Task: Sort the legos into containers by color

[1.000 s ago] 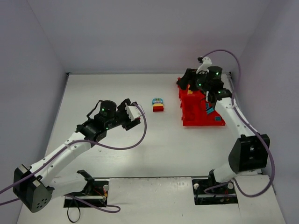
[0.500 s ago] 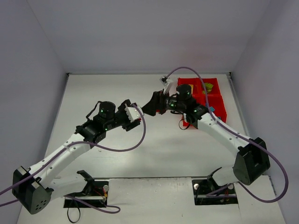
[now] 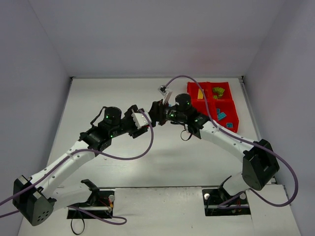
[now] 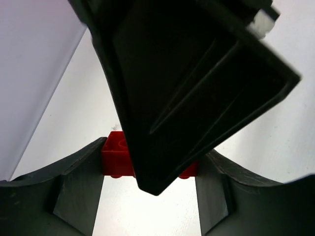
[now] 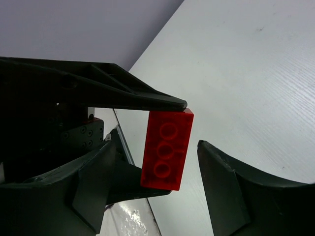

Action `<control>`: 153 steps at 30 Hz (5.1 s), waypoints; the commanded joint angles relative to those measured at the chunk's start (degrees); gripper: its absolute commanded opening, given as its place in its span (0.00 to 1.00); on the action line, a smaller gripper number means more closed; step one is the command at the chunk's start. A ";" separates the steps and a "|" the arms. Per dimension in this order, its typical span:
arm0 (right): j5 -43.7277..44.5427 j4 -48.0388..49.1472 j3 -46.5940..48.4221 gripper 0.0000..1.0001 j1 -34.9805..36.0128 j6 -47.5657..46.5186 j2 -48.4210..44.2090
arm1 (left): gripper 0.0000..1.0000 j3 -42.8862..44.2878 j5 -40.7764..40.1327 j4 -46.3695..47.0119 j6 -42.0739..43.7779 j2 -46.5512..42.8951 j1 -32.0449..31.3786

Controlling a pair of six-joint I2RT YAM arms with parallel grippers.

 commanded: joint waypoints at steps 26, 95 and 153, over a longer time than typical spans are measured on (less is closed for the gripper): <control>30.92 -15.89 -1.67 0.00 -14.05 -19.49 -7.52 | 0.81 4.42 -10.91 4.85 -10.44 2.75 0.00; 40.09 -14.85 -7.39 0.71 -25.58 -19.15 -8.40 | 0.83 68.14 -38.53 -21.16 -65.83 73.86 -5.63; 39.56 -14.23 -8.18 0.71 -25.40 -18.71 -8.58 | 0.87 69.10 -39.49 -24.85 -66.18 73.33 -3.87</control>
